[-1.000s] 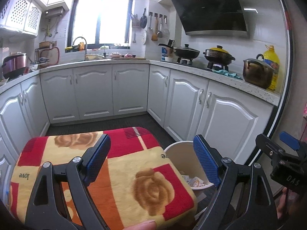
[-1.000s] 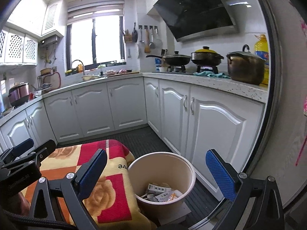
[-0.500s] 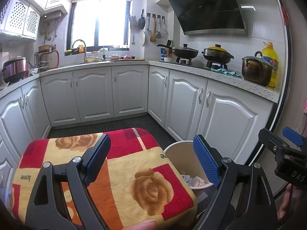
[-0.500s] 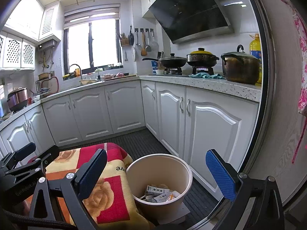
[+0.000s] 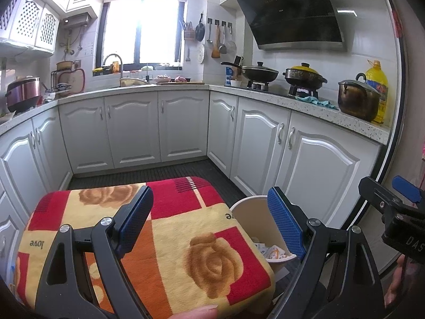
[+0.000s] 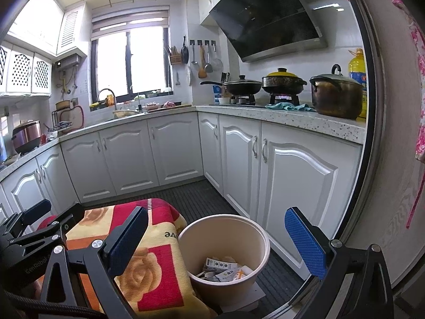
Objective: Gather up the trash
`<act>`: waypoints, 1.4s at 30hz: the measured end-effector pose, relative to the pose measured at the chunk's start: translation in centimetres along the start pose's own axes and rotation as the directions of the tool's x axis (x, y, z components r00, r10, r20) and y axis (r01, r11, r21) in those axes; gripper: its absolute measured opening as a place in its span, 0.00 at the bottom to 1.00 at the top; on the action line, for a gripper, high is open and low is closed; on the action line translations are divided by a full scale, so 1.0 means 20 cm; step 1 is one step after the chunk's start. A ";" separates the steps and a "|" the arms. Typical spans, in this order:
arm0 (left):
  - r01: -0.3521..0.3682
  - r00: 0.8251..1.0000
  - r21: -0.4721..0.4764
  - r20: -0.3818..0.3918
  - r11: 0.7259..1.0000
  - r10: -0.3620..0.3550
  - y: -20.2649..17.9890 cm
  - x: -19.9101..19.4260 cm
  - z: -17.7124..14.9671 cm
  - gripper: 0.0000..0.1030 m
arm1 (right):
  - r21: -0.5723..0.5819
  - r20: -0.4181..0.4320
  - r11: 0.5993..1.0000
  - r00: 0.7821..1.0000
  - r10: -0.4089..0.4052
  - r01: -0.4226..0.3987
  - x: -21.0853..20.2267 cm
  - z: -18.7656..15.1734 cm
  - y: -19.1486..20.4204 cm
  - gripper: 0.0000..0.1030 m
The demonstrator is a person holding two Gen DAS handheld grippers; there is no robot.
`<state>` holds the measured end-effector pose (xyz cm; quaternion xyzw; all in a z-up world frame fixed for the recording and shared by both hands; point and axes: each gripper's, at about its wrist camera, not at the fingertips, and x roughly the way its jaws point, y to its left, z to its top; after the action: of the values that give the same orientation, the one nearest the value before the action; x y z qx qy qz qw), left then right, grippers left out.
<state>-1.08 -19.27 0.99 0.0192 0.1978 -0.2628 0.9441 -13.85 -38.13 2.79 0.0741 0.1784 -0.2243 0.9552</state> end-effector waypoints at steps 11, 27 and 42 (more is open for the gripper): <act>-0.010 1.000 -0.007 -0.006 1.000 0.010 0.00 0.01 -0.01 0.85 | -0.001 -0.012 1.000 1.000 0.008 -0.008 0.03 -0.01 0.01 0.99; -0.023 1.000 -0.009 -0.017 1.000 0.022 0.00 0.03 -0.03 0.85 | -0.006 -0.029 1.000 0.999 0.015 -0.015 0.07 -0.02 0.03 0.99; -0.040 0.999 -0.018 -0.025 0.999 0.040 0.00 0.07 -0.04 0.85 | -0.005 -0.038 1.000 0.999 0.018 -0.018 0.10 -0.03 0.04 0.99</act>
<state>-0.30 -19.75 -0.34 0.0174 0.2116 -0.2419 0.9468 -12.01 -38.14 1.57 0.0774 0.1967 -0.2139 0.9537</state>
